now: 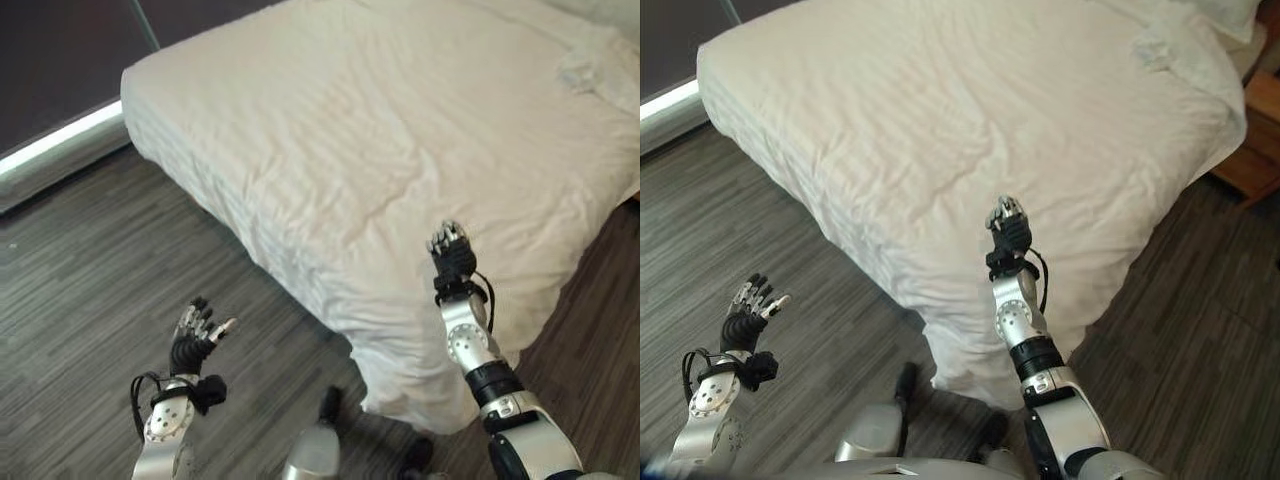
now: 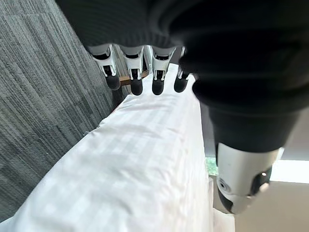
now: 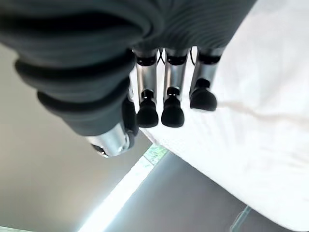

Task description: Making the bed.

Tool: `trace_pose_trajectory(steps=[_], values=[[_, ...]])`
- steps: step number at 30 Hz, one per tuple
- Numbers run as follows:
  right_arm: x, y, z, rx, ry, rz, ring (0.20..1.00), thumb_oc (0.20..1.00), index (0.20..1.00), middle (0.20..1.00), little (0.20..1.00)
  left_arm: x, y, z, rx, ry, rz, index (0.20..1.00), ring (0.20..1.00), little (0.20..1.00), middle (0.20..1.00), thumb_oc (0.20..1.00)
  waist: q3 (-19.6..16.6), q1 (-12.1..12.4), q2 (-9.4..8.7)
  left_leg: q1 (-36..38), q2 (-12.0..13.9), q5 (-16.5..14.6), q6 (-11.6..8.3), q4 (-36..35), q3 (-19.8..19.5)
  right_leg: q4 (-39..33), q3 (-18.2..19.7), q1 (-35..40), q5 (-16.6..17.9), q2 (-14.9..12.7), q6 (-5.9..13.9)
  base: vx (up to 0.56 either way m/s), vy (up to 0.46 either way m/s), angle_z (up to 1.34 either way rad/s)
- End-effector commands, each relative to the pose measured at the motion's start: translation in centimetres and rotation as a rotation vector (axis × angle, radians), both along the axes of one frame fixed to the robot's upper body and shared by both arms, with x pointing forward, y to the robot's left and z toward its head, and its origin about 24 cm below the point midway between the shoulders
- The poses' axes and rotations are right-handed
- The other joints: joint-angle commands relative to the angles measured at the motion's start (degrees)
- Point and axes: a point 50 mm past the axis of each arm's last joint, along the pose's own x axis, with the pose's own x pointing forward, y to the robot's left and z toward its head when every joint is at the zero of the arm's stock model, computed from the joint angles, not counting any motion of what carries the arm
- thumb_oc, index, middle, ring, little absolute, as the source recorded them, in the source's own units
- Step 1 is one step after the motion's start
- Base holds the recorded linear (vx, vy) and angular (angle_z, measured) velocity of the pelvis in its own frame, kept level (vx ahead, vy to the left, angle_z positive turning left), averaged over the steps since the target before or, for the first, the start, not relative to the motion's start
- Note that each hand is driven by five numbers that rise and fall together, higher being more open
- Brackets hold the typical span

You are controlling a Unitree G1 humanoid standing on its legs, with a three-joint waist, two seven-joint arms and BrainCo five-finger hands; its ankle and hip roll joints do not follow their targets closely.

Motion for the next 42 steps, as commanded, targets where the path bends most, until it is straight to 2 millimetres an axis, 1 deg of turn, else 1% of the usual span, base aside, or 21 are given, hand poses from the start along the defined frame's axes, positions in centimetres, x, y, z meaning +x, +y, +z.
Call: trace_pose_trajectory(steps=[1,2,8,12,14,16,17,18,20,21,22,24,27,29,30,31,32,33,36,38,42], values=[[0.3,-1.6,2.6,0.070,-0.114,-0.093,0.200,0.200,0.200,0.200,0.200,2.3,-1.8,3.7,0.004,-0.194,-0.139,1.000,1.000,1.000,1.000,1.000,1.20,-0.28,2.49,0.06,2.07,-4.42,-3.52,0.69,2.47,0.85,4.30,-0.01,-4.75,-4.77,2.34,-0.16,0.090,0.05],[0.9,-1.0,1.4,0.050,-0.038,-0.077,0.200,0.200,0.200,0.200,0.200,2.7,-3.3,4.3,-0.014,-0.231,-0.215,1.000,1.000,1.000,1.000,1.000,2.24,-0.55,3.92,-1.59,2.19,-3.87,-3.88,0.69,3.18,0.89,5.04,-2.20,-4.12,-5.29,2.39,-0.07,0.044,-0.01],[1.6,-0.4,-2.6,-0.130,0.178,-0.005,0.200,0.200,0.200,0.200,0.200,3.4,-6.3,4.8,-0.070,-0.281,-0.323,1.000,1.000,1.000,1.000,1.000,3.97,-0.85,6.31,-5.99,2.88,-2.69,-4.81,0.69,5.53,1.04,6.29,-7.54,-2.97,-6.18,2.69,-0.09,0.027,-0.14],[-0.4,-1.2,-6.6,-0.259,0.278,0.026,0.200,0.200,0.200,0.200,0.200,3.7,-7.6,4.7,-0.072,-0.282,-0.352,1.000,1.000,1.000,1.000,1.000,4.30,-3.34,5.81,-5.12,3.03,-3.25,-4.52,0.69,7.58,0.86,7.91,-7.93,-2.74,-6.44,2.97,-0.03,0.022,-0.22],[-5.2,-7.1,-12.0,-0.363,0.435,-0.050,0.200,0.200,0.200,0.200,0.200,3.1,-6.8,4.7,-0.074,-0.277,-0.354,1.000,1.000,1.000,1.000,1.000,1.94,-7.24,3.43,-2.76,2.53,-4.96,-3.72,0.69,8.40,0.85,8.01,-6.41,-2.89,-6.95,3.17,0.14,0.035,-0.21],[-11.3,-15.0,-15.5,-0.421,0.643,-0.246,0.200,0.200,0.200,0.200,0.200,1.9,-4.9,7.7,0.065,-0.374,-0.375,1.000,1.000,1.000,1.000,1.000,-1.53,-10.89,0.67,0.24,1.88,-7.16,-2.96,0.69,8.18,0.85,7.01,-3.18,-3.59,-7.46,3.82,0.19,0.032,-0.17],[-12.7,-17.2,-15.5,-0.455,0.676,-0.314,0.200,0.200,0.200,0.200,0.200,1.4,-4.5,9.1,0.119,-0.428,-0.381,1.000,1.000,1.000,1.000,1.000,-2.19,-11.82,-0.07,1.16,1.67,-7.66,-2.75,0.69,8.11,0.85,6.89,-2.29,-3.67,-7.60,4.10,0.09,0.029,-0.10],[-12.8,-17.1,-15.5,-0.455,0.676,-0.314,0.200,0.200,0.200,0.200,0.200,1.4,-4.5,9.1,0.120,-0.427,-0.381,1.000,1.000,1.000,1.000,1.000,-2.22,-11.88,-0.10,1.06,1.59,-7.46,-2.66,0.69,8.06,0.85,6.85,-2.35,-3.50,-7.67,4.10,0.06,0.033,-0.09],[-15.4,-20.0,-14.5,-0.532,0.679,-0.418,0.200,0.200,0.200,0.200,0.200,0.1,-4.6,12.0,0.119,-0.567,-0.412,1.000,1.000,1.000,1.000,1.000,-3.66,-13.81,-1.59,4.18,1.09,-8.92,-2.10,0.69,8.46,0.85,7.06,0.22,-3.70,-7.89,4.66,0.09,0.062,-0.16],[-15.4,-20.0,-14.6,-0.532,0.680,-0.418,0.649,0.649,0.649,0.649,0.649,0.1,-4.6,12.0,0.119,-0.566,-0.412,1.000,1.000,1.000,1.000,1.000,-3.69,-13.82,-1.61,4.15,1.07,-8.90,-2.08,0.69,8.46,0.85,7.06,0.19,-3.68,-7.90,4.66,0.10,0.076,-0.11],[-15.6,-20.2,-13.4,-0.598,0.637,-0.434,1.000,1.000,1.000,1.000,1.000,-0.2,-5.0,12.5,0.101,-0.598,-0.430,1.000,1.000,1.000,1.000,1.000,-4.09,-14.61,-1.98,5.37,0.97,-9.57,-1.89,0.69,8.78,0.85,7.50,0.91,-3.89,-7.86,4.82,0.08,0.065,-0.14],[-15.1,-19.0,-10.8,-0.798,0.537,-0.419,1.000,1.000,1.000,1.000,1.000,-0.2,-6.2,12.8,0.067,-0.621,-0.472,1.000,1.000,1.000,1.000,1.000,-4.84,-17.43,-3.12,8.50,0.63,-10.66,-0.74,0.69,10.59,1.01,9.80,1.99,-3.37,-7.61,5.22,0.09,0.095,-0.34],[-14.0,-17.1,-9.0,-0.962,0.448,-0.373,1.000,1.000,1.000,1.000,1.000,0.7,-7.5,12.0,0.089,-0.587,-0.486,1.000,1.000,1.000,1.000,1.000,-4.99,-20.19,-3.39,11.49,1.02,-11.41,0.21,0.69,14.61,1.39,12.55,1.23,-1.62,-7.04,5.68,-0.02,0.070,-0.46],[-13.2,-15.9,-8.0,-1.081,0.396,-0.343,1.000,1.000,1.000,1.000,1.000,1.1,-8.0,11.8,0.119,-0.567,-0.492,1.000,1.000,1.000,1.000,1.000,-4.07,-20.94,-2.97,12.93,2.54,-11.41,0.49,0.69,19.00,5.14,9.97,-1.17,-1.21,-6.77,5.43,-0.15,-0.003,-0.77],[-13.0,-15.4,-7.5,-1.156,0.372,-0.333,1.000,1.000,1.000,1.000,1.000,1.2,-8.0,12.0,0.140,-0.565,-0.494,1.000,1.000,1.000,1.000,1.000,-3.70,-20.85,-2.61,13.53,3.65,-10.90,0.44,0.69,21.88,8.31,6.09,-1.96,-2.51,-6.84,4.82,-0.11,-0.022,-1.46],[-13.0,-15.4,-7.5,-1.157,0.372,-0.334,1.000,1.000,1.000,1.000,1.000,1.3,-8.0,12.0,0.140,-0.565,-0.494,1.000,1.000,1.000,1.000,1.000,-3.58,-20.71,-2.61,13.71,3.72,-10.95,0.38,0.69,22.03,8.72,6.28,-2.08,-2.76,-6.83,4.78,-0.10,0.006,-2.02],[-12.9,-15.4,-6.6,-1.412,0.346,-0.330,1.000,1.000,1.000,1.000,1.000,1.2,-8.1,11.8,0.190,-0.541,-0.525,1.000,1.000,1.000,1.000,1.000,-3.50,-20.86,-1.96,15.11,5.07,-10.75,0.31,0.78,25.07,14.60,1.54,-1.79,-6.31,-6.64,4.09,-0.08,-0.019,-2.15],[-12.9,-15.6,-6.2,-1.500,0.333,-0.348,1.000,1.000,1.000,1.000,1.000,0.9,-8.2,12.1,0.209,-0.555,-0.528,1.000,1.000,1.000,1.000,1.000,-3.67,-20.82,-1.88,15.52,5.60,-10.20,0.45,0.92,27.00,17.09,-0.30,-1.49,-7.39,-6.80,3.52,-0.14,-0.057,-1.62],[-12.3,-15.7,-5.2,-1.569,0.301,-0.372,1.000,1.000,1.000,1.000,1.000,0.4,-9.0,11.9,0.162,-0.558,-0.548,1.000,1.000,1.000,1.000,1.000,-5.39,-19.52,-1.84,16.38,6.53,-9.36,0.82,1.28,32.73,18.43,-5.95,2.09,-8.75,-8.44,2.37,-0.12,-0.149,-1.50],[-12.0,-15.3,-4.9,-1.677,0.266,-0.352,1.000,1.000,1.000,1.000,1.000,0.3,-9.0,11.2,0.154,-0.528,-0.538,1.000,1.000,1.000,1.000,1.000,-6.49,-18.15,-1.91,16.57,6.56,-8.39,0.64,1.66,35.75,14.18,-7.80,5.41,-8.79,-7.94,2.49,-0.12,-0.225,-1.62],[-11.9,-14.9,-4.5,-1.732,0.232,-0.342,1.000,1.000,1.000,1.000,1.000,0.6,-9.4,9.8,0.097,-0.476,-0.509,1.000,1.000,1.000,1.000,1.000,-7.31,-18.17,-1.01,18.03,9.41,-6.61,-1.61,3.93,39.08,7.64,-4.47,6.38,-8.90,-4.28,1.61,0.00,-0.272,-1.57]])
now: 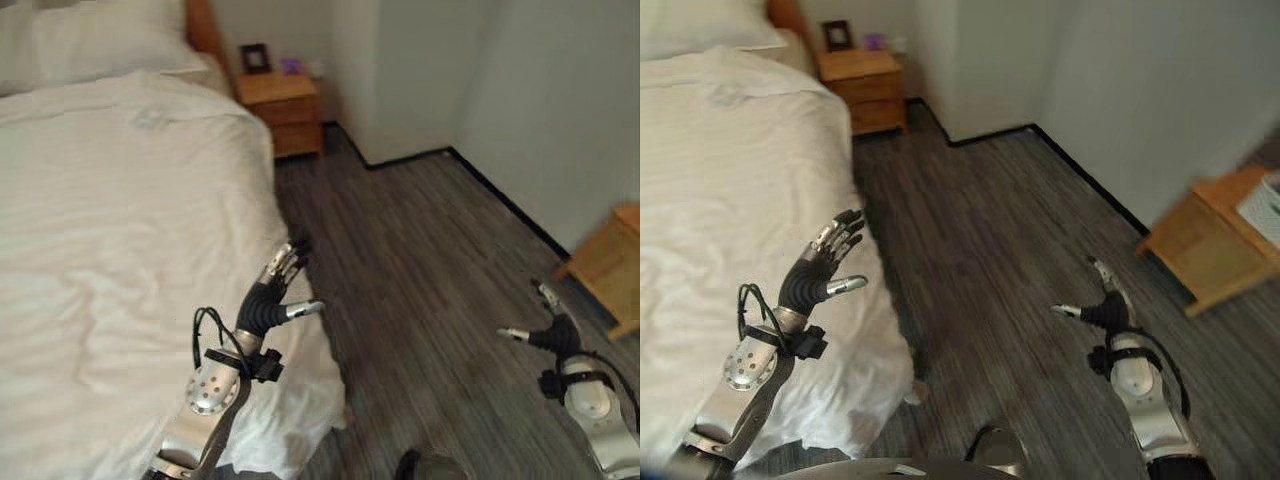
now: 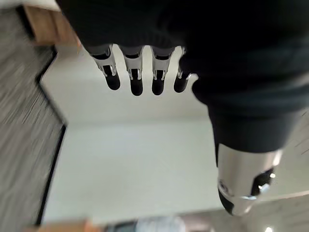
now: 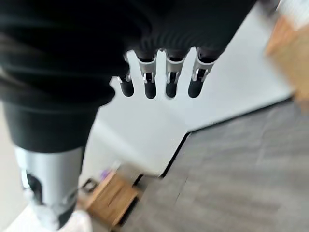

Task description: Making the bed.

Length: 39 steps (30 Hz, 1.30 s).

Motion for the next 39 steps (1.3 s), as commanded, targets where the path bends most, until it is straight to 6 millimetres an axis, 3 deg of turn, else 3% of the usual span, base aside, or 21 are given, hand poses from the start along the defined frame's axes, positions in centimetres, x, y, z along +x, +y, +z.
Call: trace_pose_trajectory(steps=[1,3,5,6,7,12,14,17,18,20,22,26,27,29,30,31,33,34,35,37,39], values=[[1.3,0.5,2.5,-0.041,-0.129,0.023,1.000,1.000,1.000,1.000,1.000,0.3,-0.4,1.7,-0.034,-0.104,0.025,1.000,1.000,1.000,1.000,1.000,-0.36,1.55,-0.68,-0.07,-2.24,3.69,-0.72,-0.79,3.70,-5.88,-0.05,6.85,-3.89,-5.51,9.29,0.16,-0.361,-0.86],[1.9,1.7,3.7,-0.042,-0.179,0.088,1.000,1.000,1.000,1.000,1.000,0.6,-0.7,1.1,-0.067,-0.076,0.041,1.000,1.000,1.000,1.000,1.000,1.10,2.18,0.00,-0.22,2.44,6.66,-3.81,8.40,2.31,-8.84,2.74,8.76,-6.08,-2.22,7.47,0.23,-0.411,-0.95],[2.2,2.5,4.3,-0.063,-0.187,0.132,1.000,1.000,1.000,1.000,1.000,0.7,-0.5,0.3,-0.097,-0.044,0.090,1.000,1.000,1.000,1.000,1.000,2.90,5.22,-0.73,-3.77,-1.66,3.79,-2.26,14.28,-13.07,-9.39,7.62,9.41,-7.26,-0.81,6.46,0.15,-0.247,-1.57],[2.2,2.5,4.3,-0.064,-0.188,0.131,1.000,1.000,1.000,1.000,1.000,0.7,-0.6,0.3,-0.098,-0.045,0.090,1.000,1.000,1.000,1.000,1.000,2.87,5.06,-0.72,-4.14,-1.66,3.56,-2.08,14.69,-13.27,-9.35,7.44,9.31,-7.25,-0.90,6.50,0.03,-0.184,-1.91],[2.5,3.0,4.5,-0.094,-0.187,0.164,1.000,1.000,1.000,1.000,1.000,0.9,-0.7,-0.5,-0.126,-0.015,0.108,1.000,1.000,1.000,1.000,1.000,3.52,7.47,-1.73,-7.34,-6.73,-0.68,0.52,15.34,-22.34,-8.81,11.22,8.31,-6.89,-0.95,6.01,-0.01,-0.098,-1.82],[2.9,4.2,5.3,-0.080,-0.220,0.215,1.000,1.000,1.000,1.000,1.000,0.9,-1.2,-1.4,-0.165,0.039,0.106,1.000,1.000,1.000,1.000,1.000,3.10,8.05,-1.76,-13.62,-10.50,-1.72,1.70,12.29,-22.22,-9.85,12.98,11.24,-8.76,0.49,5.59,0.23,-0.103,-0.87],[3.2,4.5,5.4,-0.078,-0.224,0.219,1.000,1.000,1.000,1.000,1.000,0.9,-1.2,-1.7,-0.167,0.058,0.117,1.000,1.000,1.000,1.000,1.000,3.40,9.23,-1.08,-17.30,-12.21,2.06,1.15,8.17,-21.73,-10.31,13.58,13.11,-9.91,2.52,5.57,0.28,-0.021,0.16],[3.4,4.8,5.5,-0.074,-0.238,0.216,1.000,1.000,1.000,1.000,1.000,0.8,-1.3,-1.6,-0.160,0.059,0.118,1.000,1.000,1.000,1.000,1.000,3.94,10.02,-0.97,-18.73,-12.16,4.69,0.54,3.00,-19.34,-9.73,13.66,15.26,-12.14,3.47,5.40,0.33,0.013,-0.25],[3.5,4.8,5.7,-0.070,-0.259,0.206,1.000,1.000,1.000,1.000,1.000,0.9,-1.3,-1.5,-0.161,0.057,0.130,1.000,1.000,1.000,1.000,1.000,3.72,9.79,-1.19,-19.44,-10.17,4.39,0.28,-1.67,-13.79,-8.66,12.65,17.38,-14.96,3.67,5.85,0.49,0.075,-0.02],[3.6,4.9,5.6,-0.067,-0.254,0.203,1.000,1.000,1.000,1.000,1.000,0.9,-1.3,-1.7,-0.144,0.066,0.129,1.000,1.000,1.000,1.000,1.000,2.14,9.39,-0.85,-17.02,-9.36,5.15,1.85,-4.41,-10.15,-7.27,11.30,18.11,-15.32,4.47,6.76,0.50,0.096,0.24],[3.6,5.3,5.2,-0.064,-0.236,0.210,1.000,1.000,1.000,1.000,1.000,0.8,-1.0,-1.9,-0.123,0.078,0.150,1.000,1.000,1.000,1.000,1.000,1.84,10.06,-1.99,-16.48,-10.39,6.60,2.40,-3.82,-10.95,-4.76,11.53,19.15,-16.19,3.83,7.44,0.44,0.063,0.22],[3.3,5.9,4.5,-0.038,-0.220,0.213,1.000,1.000,1.000,1.000,1.000,0.7,-0.6,-1.8,-0.060,0.070,0.148,1.000,1.000,1.000,1.000,1.000,1.22,11.00,-6.65,-14.76,-13.53,2.54,6.45,-1.27,-10.33,9.86,10.59,16.69,-9.85,-0.28,13.24,0.53,0.118,-0.02],[3.5,6.1,4.5,-0.048,-0.222,0.219,1.000,1.000,1.000,1.000,1.000,0.7,-0.5,-1.7,-0.049,0.067,0.149,1.000,1.000,1.000,1.000,1.000,1.37,11.21,-7.30,-13.45,-14.69,1.23,7.49,-1.49,-10.74,15.02,10.60,15.38,-5.01,-1.40,15.47,0.18,0.084,0.23],[3.5,6.1,4.5,-0.047,-0.224,0.220,1.000,1.000,1.000,1.000,1.000,0.7,-0.5,-1.7,-0.048,0.066,0.150,1.000,1.000,1.000,1.000,1.000,1.36,11.18,-7.51,-13.47,-14.98,1.10,7.76,-1.62,-10.67,15.74,10.73,14.97,-5.24,-1.78,15.62,0.35,0.095,0.36],[3.7,6.9,5.0,-0.047,-0.243,0.244,1.000,1.000,1.000,1.000,1.000,0.8,0.2,-1.3,0.002,0.046,0.173,1.000,1.000,1.000,1.000,1.000,2.67,9.86,-5.30,-6.39,-16.06,-2.11,9.56,-4.71,-14.49,29.82,11.50,5.80,0.32,-4.65,15.78,0.59,0.101,0.56],[3.8,7.1,5.2,-0.043,-0.254,0.249,1.000,1.000,1.000,1.000,1.000,1.0,0.3,-1.2,0.009,0.038,0.187,1.000,1.000,1.000,1.000,1.000,3.37,8.93,-4.49,-5.97,-15.13,-1.57,9.36,-5.01,-15.10,30.00,11.49,2.27,-1.83,-3.86,14.64,0.59,0.100,0.81],[3.7,7.1,5.3,-0.038,-0.260,0.254,1.000,1.000,1.000,1.000,1.000,1.2,0.3,-1.0,0.012,0.030,0.190,1.000,1.000,1.000,1.000,1.000,3.96,8.05,-4.06,-5.27,-14.77,-1.92,8.79,-5.01,-17.07,28.00,12.00,-0.55,-3.80,-2.92,13.74,0.32,-0.136,1.28],[3.3,7.1,5.2,-0.031,-0.253,0.266,1.000,1.000,1.000,1.000,1.000,1.0,0.3,-0.9,0.021,0.018,0.185,1.000,1.000,1.000,1.000,1.000,4.44,6.72,-3.67,-3.88,-14.09,-2.76,6.92,-5.01,-20.99,13.66,14.32,-3.07,-8.25,-1.32,10.66,0.44,-0.234,1.21],[3.3,7.1,5.2,-0.031,-0.253,0.266,1.000,1.000,1.000,1.000,1.000,1.0,0.4,-0.9,0.021,0.018,0.185,1.000,1.000,1.000,1.000,1.000,4.34,6.57,-3.44,-4.05,-13.76,-2.54,6.81,-5.01,-21.13,12.63,14.00,-2.69,-7.63,-0.89,10.46,0.67,-0.389,1.56],[2.9,6.6,5.4,-0.065,-0.254,0.253,1.000,1.000,1.000,1.000,1.000,1.2,1.0,-1.0,0.027,0.012,0.216,1.000,1.000,1.000,1.000,1.000,4.14,4.78,-3.60,-0.45,-13.07,-5.06,4.84,-5.01,-27.56,-3.47,26.26,-6.80,-2.63,-0.02,11.06,0.65,-0.412,2.32],[2.9,6.5,5.6,-0.086,-0.256,0.251,1.000,1.000,1.000,1.000,1.000,1.4,1.3,-0.9,0.033,0.005,0.229,1.000,1.000,1.000,1.000,1.000,3.98,4.58,-3.40,0.82,-12.67,-6.07,4.71,-4.78,-28.69,-3.29,27.52,-7.57,-2.08,-0.09,11.45,0.39,-0.253,1.76]])
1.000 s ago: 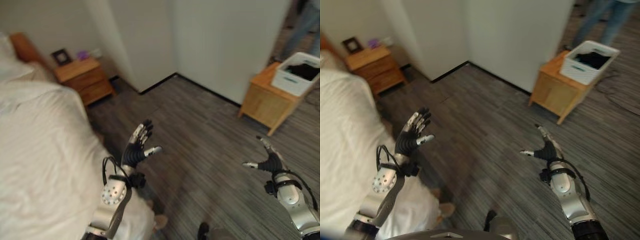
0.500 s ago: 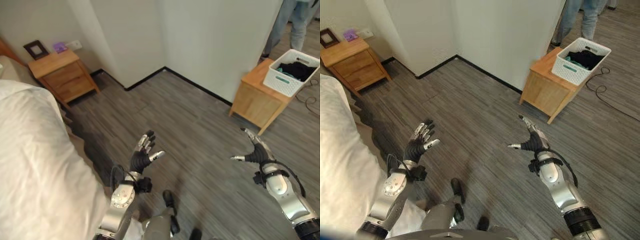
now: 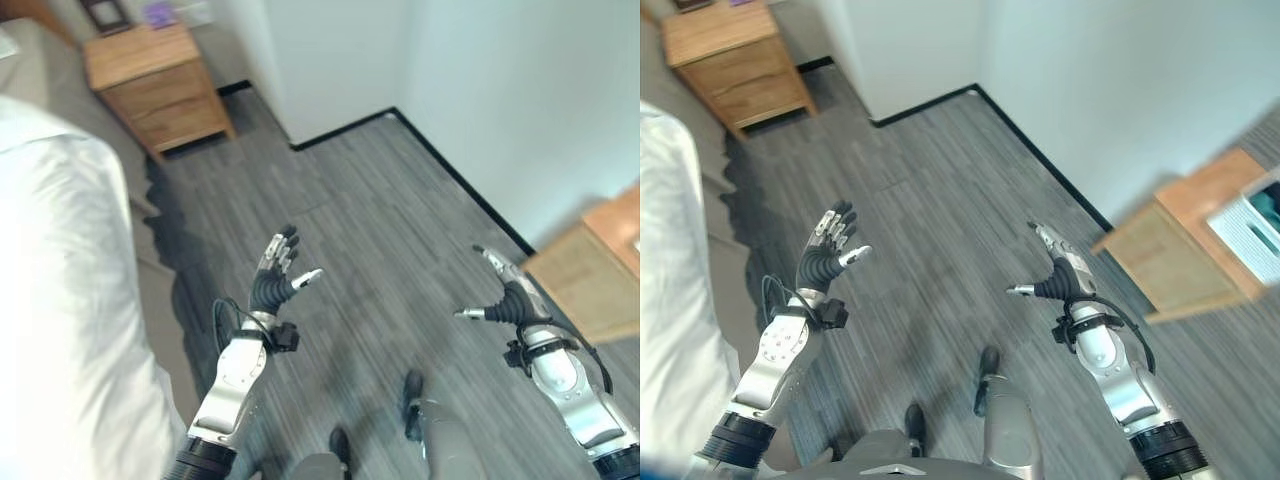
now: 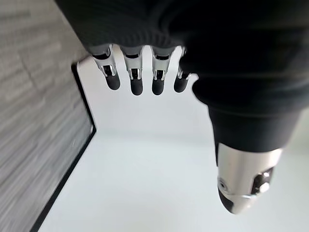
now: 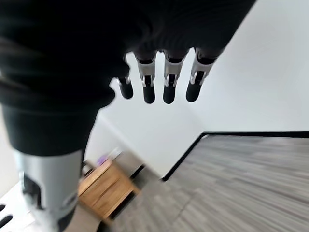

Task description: Making the bed.

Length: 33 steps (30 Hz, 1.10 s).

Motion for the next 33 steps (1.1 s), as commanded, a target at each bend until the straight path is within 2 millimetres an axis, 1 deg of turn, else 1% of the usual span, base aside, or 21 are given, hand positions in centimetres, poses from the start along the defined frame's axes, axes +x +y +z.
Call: trace_pose_trajectory(steps=[1,2,3,4,5,8,9,10,12,13,15,17,20,24,25,26,28,29,30,31,33], values=[[0.9,0.2,2.8,-0.010,-0.133,0.010,1.000,1.000,1.000,1.000,1.000,-2.2,1.9,0.8,0.123,-0.071,0.008,1.000,1.000,1.000,1.000,1.000,-3.12,1.66,-4.27,0.65,-1.17,-4.26,-3.85,2.11,8.44,7.71,-2.32,7.86,-1.46,-1.19,1.81,0.26,-0.165,1.48],[0.9,0.3,2.8,-0.010,-0.133,0.011,1.000,1.000,1.000,1.000,1.000,-2.3,1.9,0.8,0.124,-0.070,0.009,1.000,1.000,1.000,1.000,1.000,-2.91,1.32,-4.25,0.30,-1.03,-4.93,-3.86,3.26,8.11,7.69,-2.62,8.20,-1.54,-1.22,1.80,0.37,-0.282,1.52],[1.1,0.5,3.1,-0.014,-0.143,0.029,1.000,1.000,1.000,1.000,1.000,-2.5,2.1,0.4,0.112,-0.056,0.029,1.000,1.000,1.000,1.000,1.000,-3.02,1.73,-4.22,-0.71,-0.67,-5.13,-4.07,9.09,7.45,7.98,-2.75,9.67,-1.66,-1.12,1.02,0.30,-0.338,1.00],[1.3,0.3,3.8,0.026,-0.170,0.025,1.000,1.000,1.000,1.000,1.000,-2.9,2.3,0.0,0.065,-0.036,0.062,1.000,1.000,1.000,1.000,1.000,-2.56,2.43,-4.29,-6.14,1.17,-0.44,-5.81,23.74,8.17,7.22,-4.10,13.97,-2.68,-0.65,-1.82,0.36,-0.481,0.53],[1.3,0.3,4.0,0.052,-0.183,0.028,1.000,1.000,1.000,1.000,1.000,-3.1,2.6,-0.1,0.050,-0.035,0.081,1.000,1.000,1.000,1.000,1.000,-1.75,2.54,-4.49,-9.59,3.32,1.73,-6.74,33.58,9.53,5.98,-6.25,16.55,-2.92,-0.21,-3.48,0.25,-0.367,0.06],[1.4,0.3,4.1,0.069,-0.188,0.021,1.000,1.000,1.000,1.000,1.000,-3.5,2.9,-0.4,0.033,-0.021,0.102,1.000,1.000,1.000,1.000,1.000,-1.39,2.62,-5.21,-11.12,5.00,2.31,-6.28,37.10,12.44,5.14,-7.31,18.39,-3.58,-0.05,-4.47,0.14,-0.224,0.38],[1.5,0.3,4.0,0.090,-0.181,0.008,1.000,1.000,1.000,1.000,1.000,-3.8,3.6,-0.8,0.023,0.000,0.135,1.000,1.000,1.000,1.000,1.000,-0.99,2.96,-6.12,-13.36,7.90,2.46,-6.18,38.93,18.54,3.68,-9.12,21.70,-4.63,0.07,-5.38,0.21,-0.195,0.22],[1.4,0.3,3.8,0.102,-0.175,0.003,1.000,1.000,1.000,1.000,1.000,-4.0,3.7,-0.9,0.022,0.010,0.143,1.000,1.000,1.000,1.000,1.000,-0.94,3.06,-6.21,-14.29,8.68,2.22,-6.14,37.48,20.66,3.21,-9.63,22.93,-5.08,0.18,-5.54,0.41,-0.209,0.21],[1.0,0.2,3.3,0.132,-0.158,-0.015,1.000,1.000,1.000,1.000,1.000,-4.6,4.0,-1.6,0.017,0.043,0.166,1.000,1.000,1.000,1.000,1.000,-2.11,3.22,-6.46,-16.43,5.85,0.36,-4.94,25.43,23.58,2.27,-11.47,25.57,-6.72,-0.06,-4.57,0.43,0.020,0.30],[0.8,0.0,2.7,0.158,-0.138,-0.037,1.000,1.000,1.000,1.000,1.000,-4.8,4.0,-1.8,0.014,0.053,0.179,1.000,1.000,1.000,1.000,1.000,-3.07,3.36,-5.20,-16.28,4.57,5.28,-6.01,12.95,24.04,2.05,-12.59,26.69,-7.98,0.86,-3.72,0.45,0.131,0.38],[0.8,0.0,2.5,0.164,-0.132,-0.047,1.000,1.000,1.000,1.000,1.000,-4.9,3.9,-1.9,0.009,0.062,0.181,1.000,1.000,1.000,1.000,1.000,-3.37,3.40,-4.61,-15.73,4.37,8.30,-6.66,7.44,24.00,1.96,-13.02,27.59,-8.65,1.38,-3.48,0.39,0.126,0.24],[0.9,-0.5,1.4,0.189,-0.104,-0.103,1.000,1.000,1.000,1.000,1.000,-4.9,3.8,-2.0,-0.004,0.064,0.197,1.000,1.000,1.000,1.000,1.000,-3.54,3.69,-4.02,-17.03,6.32,11.03,-8.18,-0.74,24.18,2.47,-14.49,30.14,-10.81,1.34,-2.90,0.36,0.121,0.09],[0.4,-0.8,0.1,0.200,-0.055,-0.137,1.000,1.000,1.000,1.000,1.000,-5.4,4.0,-2.4,0.009,0.088,0.206,1.000,1.000,1.000,1.000,1.000,-4.88,3.07,-3.20,-14.89,6.63,13.22,-8.29,-2.67,25.15,3.18,-14.67,32.32,-12.36,1.52,-1.89,0.48,0.183,0.10],[-0.1,-0.7,-1.4,0.224,-0.005,-0.172,1.000,1.000,1.000,1.000,1.000,-5.3,3.8,-2.3,0.041,0.093,0.189,1.000,1.000,1.000,1.000,1.000,-5.84,3.15,-4.53,-12.69,5.18,12.66,-7.50,-2.52,26.52,8.73,-13.65,32.05,-13.20,-0.86,-0.64,0.36,0.164,-0.20],[-0.2,-0.8,-1.7,0.228,0.006,-0.182,1.000,1.000,1.000,1.000,1.000,-5.0,3.8,-2.1,0.062,0.085,0.177,1.000,1.000,1.000,1.000,1.000,-6.06,3.02,-5.16,-12.06,4.56,12.05,-6.90,-2.52,26.77,12.12,-13.60,31.46,-11.98,-1.39,0.40,0.29,0.223,-0.38],[-0.5,-0.6,-1.9,0.232,0.012,-0.180,1.000,1.000,1.000,1.000,1.000,-4.6,3.8,-1.7,0.103,0.068,0.159,1.000,1.000,1.000,1.000,1.000,-5.95,2.61,-5.85,-10.04,3.00,9.97,-5.30,-2.65,26.85,20.48,-13.43,27.99,-9.06,-3.19,2.48,0.39,0.315,-0.14],[-0.4,-0.4,-2.0,0.230,0.013,-0.174,1.000,1.000,1.000,1.000,1.000,-4.1,3.7,-1.1,0.148,0.039,0.149,1.000,1.000,1.000,1.000,1.000,-5.58,1.69,-6.28,-7.74,1.16,7.12,-3.25,-2.89,26.53,31.02,-12.32,23.62,-2.24,-5.19,5.30,0.28,0.287,0.20],[-0.3,-0.2,-1.9,0.232,0.009,-0.169,1.000,1.000,1.000,1.000,1.000,-3.8,3.7,-0.9,0.170,0.033,0.139,1.000,1.000,1.000,1.000,1.000,-4.92,1.00,-5.87,-6.88,1.47,7.30,-2.13,-3.13,27.65,36.43,-11.62,20.26,2.11,-5.28,5.51,0.27,0.256,0.33],[-0.2,-0.3,-1.8,0.227,0.005,-0.169,1.000,1.000,1.000,1.000,1.000,-3.7,3.7,-0.9,0.185,0.034,0.139,1.000,1.000,1.000,1.000,1.000,-4.85,0.76,-5.46,-5.45,1.35,5.52,-1.84,-3.14,27.18,39.66,-11.87,18.13,2.55,-6.33,6.26,0.24,0.212,0.36],[0.0,-0.2,-1.7,0.225,0.000,-0.166,1.000,1.000,1.000,1.000,1.000,-3.4,3.7,-0.9,0.200,0.033,0.132,1.000,1.000,1.000,1.000,1.000,-4.47,0.58,-4.98,-5.13,1.73,5.57,-1.44,-3.14,28.47,41.18,-13.19,15.36,3.30,-7.17,5.65,0.26,0.160,0.26],[-0.1,-0.2,-1.4,0.222,-0.010,-0.155,1.000,1.000,1.000,1.000,1.000,-3.2,3.7,-0.9,0.205,0.038,0.123,1.000,1.000,1.000,1.000,1.000,-4.13,-0.44,-4.76,-4.03,1.42,4.50,-1.68,-3.14,27.89,37.68,-15.17,12.82,0.55,-7.31,4.16,0.26,0.078,0.21]])
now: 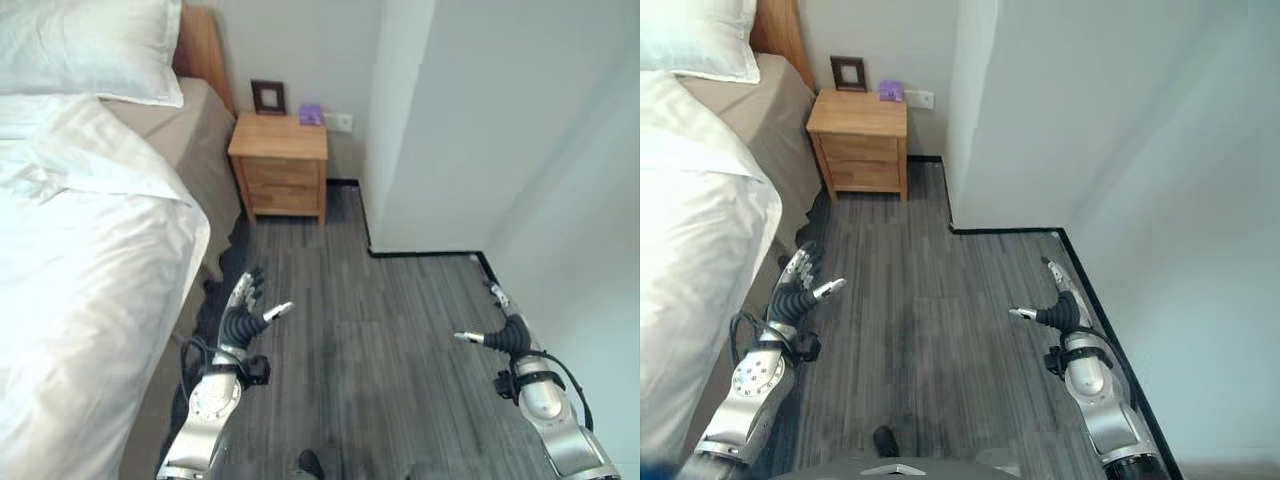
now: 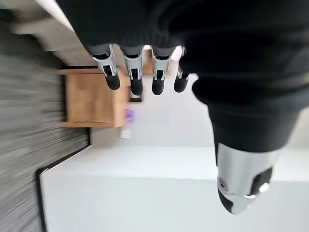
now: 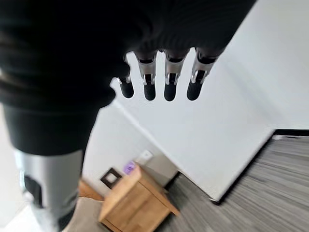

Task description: Making the bed.

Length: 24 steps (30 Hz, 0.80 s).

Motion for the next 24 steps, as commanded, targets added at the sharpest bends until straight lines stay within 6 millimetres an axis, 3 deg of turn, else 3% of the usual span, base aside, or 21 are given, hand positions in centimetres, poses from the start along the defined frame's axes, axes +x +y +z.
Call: trace_pose_trajectory(steps=[1,2,3,4,5,7,12,16,17,18,20,21,22,24], values=[[1.7,-0.6,3.4,-0.021,-0.161,0.009,1.000,1.000,1.000,1.000,1.000,-0.5,-0.3,1.4,0.065,-0.075,-0.043,1.000,1.000,1.000,1.000,1.000,1.31,-1.23,0.18,-0.82,4.37,-4.45,-6.69,0.34,0.57,-16.71,-2.72,4.63,5.96,4.12,-1.96,0.39,0.026,0.30],[1.3,-0.9,3.1,-0.032,-0.144,0.010,1.000,1.000,1.000,1.000,1.000,-0.7,-0.4,1.1,0.055,-0.064,-0.055,1.000,1.000,1.000,1.000,1.000,1.28,-2.06,-0.10,0.11,3.87,-5.41,-7.16,0.34,-0.05,-26.22,-2.28,4.34,3.01,5.95,-3.31,0.28,-0.006,0.48],[1.3,-0.9,3.1,-0.032,-0.143,0.010,1.000,1.000,1.000,1.000,1.000,-0.7,-0.4,1.1,0.055,-0.063,-0.055,1.000,1.000,1.000,1.000,1.000,1.35,-2.17,0.05,0.24,4.05,-5.43,-7.23,0.34,-0.17,-26.77,-2.50,4.80,3.24,6.17,-3.35,0.27,-0.036,0.30],[1.1,-1.1,2.9,-0.041,-0.130,0.010,1.000,1.000,1.000,1.000,1.000,-0.8,-0.4,0.9,0.050,-0.055,-0.055,1.000,1.000,1.000,1.000,1.000,1.22,-2.52,-0.35,0.80,3.70,-5.97,-7.53,0.34,-0.24,-32.36,-1.55,4.57,3.07,6.66,-3.54,0.30,-0.063,0.35],[0.7,-1.4,2.5,-0.051,-0.104,0.004,1.000,1.000,1.000,1.000,1.000,-1.0,-0.2,0.5,0.044,-0.037,-0.049,1.000,1.000,1.000,1.000,1.000,0.94,-2.97,-0.61,1.98,3.73,-7.19,-8.23,0.34,-0.30,-41.33,-1.29,4.54,5.47,6.45,-2.99,0.44,-0.077,0.23],[0.5,-1.3,2.2,-0.054,-0.089,0.005,1.000,1.000,1.000,1.000,1.000,-1.2,-0.1,0.1,0.039,-0.022,-0.045,1.000,1.000,1.000,1.000,1.000,0.72,-3.23,-0.65,3.36,4.02,-8.27,-8.88,0.34,0.09,-45.91,-2.33,3.08,8.25,5.56,-2.11,0.34,-0.078,0.06],[-0.5,-1.6,1.2,-0.056,-0.040,-0.009,1.000,1.000,1.000,1.000,1.000,-1.1,-0.4,-0.3,0.047,-0.005,-0.066,1.000,1.000,1.000,1.000,1.000,1.05,-5.31,-0.73,7.60,3.51,-11.07,-9.28,0.34,-1.25,-45.63,1.41,0.38,9.63,7.40,-1.81,0.29,-0.090,-0.04],[-1.0,-2.0,1.2,-0.068,-0.033,-0.011,1.000,1.000,1.000,1.000,1.000,-1.0,-0.9,-0.2,0.050,-0.011,-0.086,1.000,1.000,1.000,1.000,1.000,0.29,-5.75,-0.29,10.28,2.67,-12.91,-9.13,0.75,-2.60,-46.33,1.15,2.26,9.86,8.00,-2.63,0.25,-0.125,0.38],[-1.1,-2.1,1.2,-0.060,-0.030,-0.011,1.000,1.000,1.000,1.000,1.000,-1.1,-1.1,-0.3,0.046,-0.011,-0.089,1.000,1.000,1.000,1.000,1.000,0.16,-6.16,0.19,10.11,3.06,-14.16,-9.66,3.78,-3.60,-46.93,1.26,3.37,9.51,8.30,-3.31,0.34,-0.278,0.13],[-0.7,-2.5,1.7,-0.061,-0.051,-0.015,1.000,1.000,1.000,1.000,1.000,-0.9,-1.2,0.0,0.017,-0.031,-0.081,1.000,1.000,1.000,1.000,1.000,0.68,-5.56,0.58,6.98,4.91,-13.55,-11.10,13.61,-4.28,-48.04,0.25,6.08,8.80,8.51,-4.31,0.27,-0.335,0.12],[-0.1,-2.7,2.3,-0.056,-0.076,-0.017,1.000,1.000,1.000,1.000,1.000,-0.6,-1.4,0.4,-0.019,-0.051,-0.074,1.000,1.000,1.000,1.000,1.000,2.32,-4.72,0.29,-0.68,8.83,-8.24,-13.60,30.14,-7.08,-49.24,0.39,9.57,6.98,9.86,-7.70,0.17,-0.370,0.20],[0.1,-2.9,2.7,-0.058,-0.090,-0.015,1.000,1.000,1.000,1.000,1.000,-0.5,-1.4,0.6,-0.043,-0.062,-0.069,1.000,1.000,1.000,1.000,1.000,3.16,-4.24,0.16,-3.29,10.99,-3.63,-15.59,37.92,-8.27,-50.09,-0.15,11.61,5.76,10.64,-9.51,0.17,-0.329,0.08],[0.1,-3.0,2.8,-0.057,-0.092,-0.019,1.000,1.000,1.000,1.000,1.000,-0.4,-1.5,0.7,-0.059,-0.068,-0.069,1.000,1.000,1.000,1.000,1.000,3.94,-3.69,-0.21,-5.21,12.15,-1.89,-16.03,42.89,-9.28,-50.44,0.22,13.26,4.56,11.22,-10.71,0.18,-0.272,0.03],[0.5,-3.1,3.0,-0.066,-0.097,-0.021,1.000,1.000,1.000,1.000,1.000,-0.2,-1.6,0.7,-0.061,-0.072,-0.064,1.000,1.000,1.000,1.000,1.000,4.74,-2.99,-1.22,-8.71,12.52,-1.80,-15.29,44.81,-8.34,-50.44,0.69,14.92,3.55,11.06,-11.48,0.14,-0.147,-0.13]])
